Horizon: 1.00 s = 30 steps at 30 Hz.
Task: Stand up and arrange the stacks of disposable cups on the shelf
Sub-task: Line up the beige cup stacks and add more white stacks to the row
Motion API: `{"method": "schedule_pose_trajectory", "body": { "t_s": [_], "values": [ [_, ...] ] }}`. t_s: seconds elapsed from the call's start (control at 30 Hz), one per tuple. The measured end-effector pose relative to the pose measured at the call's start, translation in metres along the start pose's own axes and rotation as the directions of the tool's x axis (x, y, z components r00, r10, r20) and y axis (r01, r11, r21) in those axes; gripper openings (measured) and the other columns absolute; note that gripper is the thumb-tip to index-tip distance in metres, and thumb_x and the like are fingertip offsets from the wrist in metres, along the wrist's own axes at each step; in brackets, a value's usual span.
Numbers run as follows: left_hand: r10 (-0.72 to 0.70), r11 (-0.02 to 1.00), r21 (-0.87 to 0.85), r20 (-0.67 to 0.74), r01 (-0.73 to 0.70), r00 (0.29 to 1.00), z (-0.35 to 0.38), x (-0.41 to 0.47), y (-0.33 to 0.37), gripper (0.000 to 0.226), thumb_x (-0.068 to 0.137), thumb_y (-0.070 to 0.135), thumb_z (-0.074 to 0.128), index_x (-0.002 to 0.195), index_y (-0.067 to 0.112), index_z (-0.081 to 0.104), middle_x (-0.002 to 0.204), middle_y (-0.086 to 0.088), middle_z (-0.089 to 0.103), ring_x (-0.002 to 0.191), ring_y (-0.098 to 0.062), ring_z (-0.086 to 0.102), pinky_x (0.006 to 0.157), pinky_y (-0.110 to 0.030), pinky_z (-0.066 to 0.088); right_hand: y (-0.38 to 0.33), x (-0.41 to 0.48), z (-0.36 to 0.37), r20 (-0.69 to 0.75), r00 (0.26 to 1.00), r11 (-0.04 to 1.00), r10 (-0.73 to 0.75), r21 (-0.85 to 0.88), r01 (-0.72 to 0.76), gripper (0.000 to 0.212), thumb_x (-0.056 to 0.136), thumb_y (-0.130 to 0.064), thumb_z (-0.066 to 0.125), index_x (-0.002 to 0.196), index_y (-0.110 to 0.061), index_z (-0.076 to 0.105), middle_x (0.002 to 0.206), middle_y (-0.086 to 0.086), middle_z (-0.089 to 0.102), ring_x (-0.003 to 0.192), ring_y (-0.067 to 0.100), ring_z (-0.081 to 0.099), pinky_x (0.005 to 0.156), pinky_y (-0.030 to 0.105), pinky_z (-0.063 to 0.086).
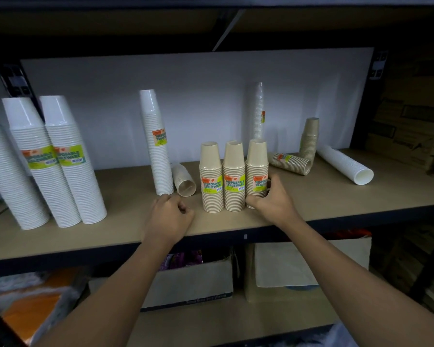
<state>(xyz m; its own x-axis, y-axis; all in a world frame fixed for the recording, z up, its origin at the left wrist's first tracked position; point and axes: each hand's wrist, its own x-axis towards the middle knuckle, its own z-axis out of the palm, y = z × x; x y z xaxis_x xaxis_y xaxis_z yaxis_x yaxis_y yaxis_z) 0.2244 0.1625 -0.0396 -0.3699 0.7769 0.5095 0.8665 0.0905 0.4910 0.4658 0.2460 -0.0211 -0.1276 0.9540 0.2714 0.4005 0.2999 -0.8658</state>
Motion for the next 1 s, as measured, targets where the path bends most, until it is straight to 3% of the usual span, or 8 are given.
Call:
{"method": "schedule_pose_trajectory", "body": {
  "t_s": [0.27, 0.47, 0.6, 0.67, 0.77, 0.87, 1.0],
  "values": [
    [-0.026, 0.999, -0.027, 0.020, 0.027, 0.999, 0.000, 0.000, 0.001, 0.013, 0.080, 0.024, 0.064, 0.071, 0.019, 0.056, 0.084, 0.001, 0.054, 0.090, -0.018, 0.044, 0.075, -0.033, 0.041, 0.004, 0.001, 0.002, -0.021, 1.000, 1.000, -0.007, -0.024, 0.007, 0.073, 0.063, -0.038, 0.084, 0.125, -0.024, 0.048, 0.118, -0.006, 0.058, 0.102, 0.011, 0.059, 0.089, 0.037, 0.052],
    [-0.027, 1.000, -0.013, 0.025, 0.027, 0.999, -0.001, -0.001, 0.001, 0.012, 0.080, 0.025, 0.063, 0.075, 0.015, 0.059, 0.086, 0.000, 0.056, 0.091, -0.020, 0.046, 0.079, -0.038, 0.047, 0.002, 0.000, 0.002, -0.025, 1.000, 0.998, 0.001, -0.057, -0.002, 0.077, 0.056, -0.048, 0.081, 0.123, -0.025, 0.048, 0.120, -0.004, 0.056, 0.105, 0.014, 0.059, 0.092, 0.044, 0.053],
    [-0.025, 0.999, -0.026, 0.027, 0.026, 0.999, -0.002, -0.002, 0.001, 0.012, 0.079, 0.025, 0.064, 0.074, 0.016, 0.060, 0.085, 0.001, 0.057, 0.091, -0.020, 0.048, 0.079, -0.039, 0.048, 0.001, 0.000, 0.003, -0.057, 0.998, 0.994, -0.009, -0.112, 0.002, 0.068, 0.057, -0.046, 0.083, 0.112, -0.022, 0.051, 0.112, -0.002, 0.055, 0.106, 0.020, 0.058, 0.090, 0.046, 0.053],
    [-0.036, 0.998, -0.053, 0.046, 0.039, 0.998, -0.006, -0.003, 0.003, 0.011, 0.079, 0.025, 0.064, 0.073, 0.016, 0.060, 0.084, 0.002, 0.057, 0.090, -0.019, 0.049, 0.077, -0.036, 0.047, -0.001, 0.000, 0.002, -0.073, 0.997, 0.991, -0.015, -0.132, 0.005, 0.076, 0.055, -0.047, 0.082, 0.118, -0.017, 0.053, 0.116, 0.001, 0.056, 0.112, 0.023, 0.056, 0.093, 0.047, 0.051],
    [-0.031, 0.995, -0.089, 0.051, 0.036, 0.998, -0.014, -0.006, -0.001, 0.011, 0.078, 0.025, 0.064, 0.071, 0.018, 0.060, 0.082, 0.003, 0.058, 0.086, -0.020, 0.054, 0.071, -0.032, 0.043, -0.005, -0.004, -0.001, -0.134, 0.991, 0.998, -0.005, -0.062, -0.003, 0.099, 0.056, -0.051, 0.079, 0.140, -0.013, 0.043, 0.135, 0.005, 0.049, 0.128, 0.024, 0.047, 0.106, 0.046, 0.042],
    [-0.018, 0.996, -0.089, 0.034, 0.021, 0.999, -0.030, -0.013, -0.008, 0.010, 0.082, 0.026, 0.064, 0.076, 0.018, 0.063, 0.086, 0.005, 0.057, 0.089, -0.017, 0.053, 0.071, -0.027, 0.037, -0.015, -0.017, -0.004, -0.233, 0.971, 0.998, -0.048, 0.033, 0.058, 0.090, 0.070, -0.044, 0.075, 0.146, -0.017, 0.036, 0.142, 0.005, 0.042, 0.135, 0.023, 0.038, 0.112, 0.043, 0.035],
    [-0.009, 0.998, -0.059, -0.029, 0.008, 1.000, -0.064, -0.026, -0.021, 0.008, 0.085, 0.026, 0.062, 0.079, 0.021, 0.063, 0.084, 0.013, 0.050, 0.091, -0.016, 0.050, 0.073, -0.028, 0.035, -0.059, -0.037, 0.000, -0.403, 0.896, 0.977, -0.184, 0.020, 0.210, 0.077, 0.072, -0.045, 0.068, 0.138, -0.017, 0.041, 0.127, -0.003, 0.043, 0.128, 0.022, 0.037, 0.110, 0.038, 0.032]
  ]
}}
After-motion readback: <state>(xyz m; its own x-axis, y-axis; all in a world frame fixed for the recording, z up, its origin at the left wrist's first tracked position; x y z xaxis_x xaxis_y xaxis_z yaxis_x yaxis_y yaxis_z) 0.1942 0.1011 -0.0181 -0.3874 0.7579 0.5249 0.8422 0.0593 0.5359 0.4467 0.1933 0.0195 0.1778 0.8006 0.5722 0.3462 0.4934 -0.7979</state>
